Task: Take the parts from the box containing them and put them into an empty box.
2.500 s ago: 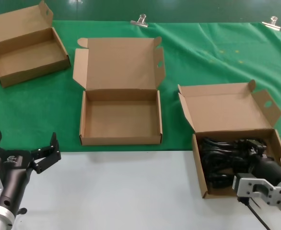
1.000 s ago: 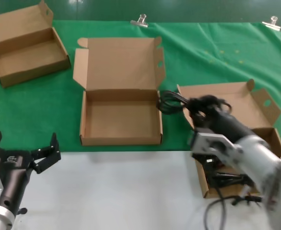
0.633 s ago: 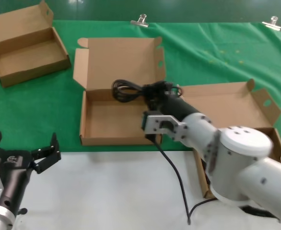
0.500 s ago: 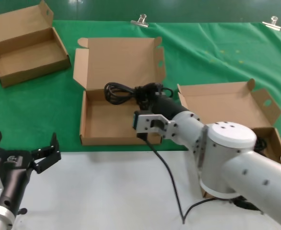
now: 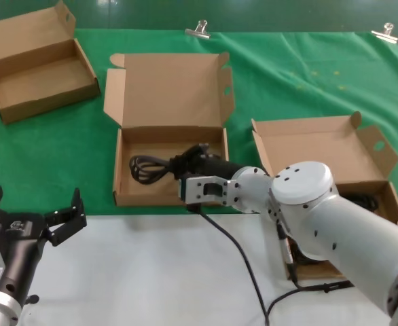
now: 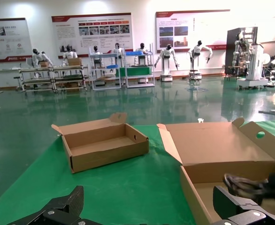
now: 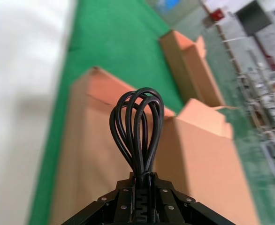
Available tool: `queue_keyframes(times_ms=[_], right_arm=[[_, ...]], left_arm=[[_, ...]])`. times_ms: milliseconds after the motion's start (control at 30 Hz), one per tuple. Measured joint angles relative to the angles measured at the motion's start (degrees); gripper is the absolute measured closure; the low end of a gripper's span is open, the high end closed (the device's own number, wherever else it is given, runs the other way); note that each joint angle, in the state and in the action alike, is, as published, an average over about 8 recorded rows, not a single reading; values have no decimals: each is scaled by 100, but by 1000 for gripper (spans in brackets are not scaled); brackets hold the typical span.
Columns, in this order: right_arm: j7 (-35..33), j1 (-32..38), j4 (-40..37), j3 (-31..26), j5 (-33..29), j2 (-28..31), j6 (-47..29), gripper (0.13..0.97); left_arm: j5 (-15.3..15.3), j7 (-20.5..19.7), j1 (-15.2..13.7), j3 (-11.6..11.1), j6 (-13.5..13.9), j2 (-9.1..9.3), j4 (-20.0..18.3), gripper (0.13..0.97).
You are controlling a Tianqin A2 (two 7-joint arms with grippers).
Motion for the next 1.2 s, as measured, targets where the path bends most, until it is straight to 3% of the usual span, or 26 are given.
queue_keyframes(times_ms=[400, 700, 967, 1200], right_arm=[[3164, 192, -199, 2, -3132, -69, -704, 859], [5372, 194, 305, 91, -5320, 84, -830, 821], [7010, 27, 1226, 522, -7261, 361, -1016, 697], [7710, -270, 1995, 1479, -8795, 413, -1340, 553]], left_arm=[[-1, 1, 0, 0, 0, 0, 0, 132], [-1, 1, 0, 0, 0, 0, 0, 132], [-1, 1, 0, 0, 0, 0, 0, 132], [-2, 1, 0, 0, 0, 0, 0, 132]])
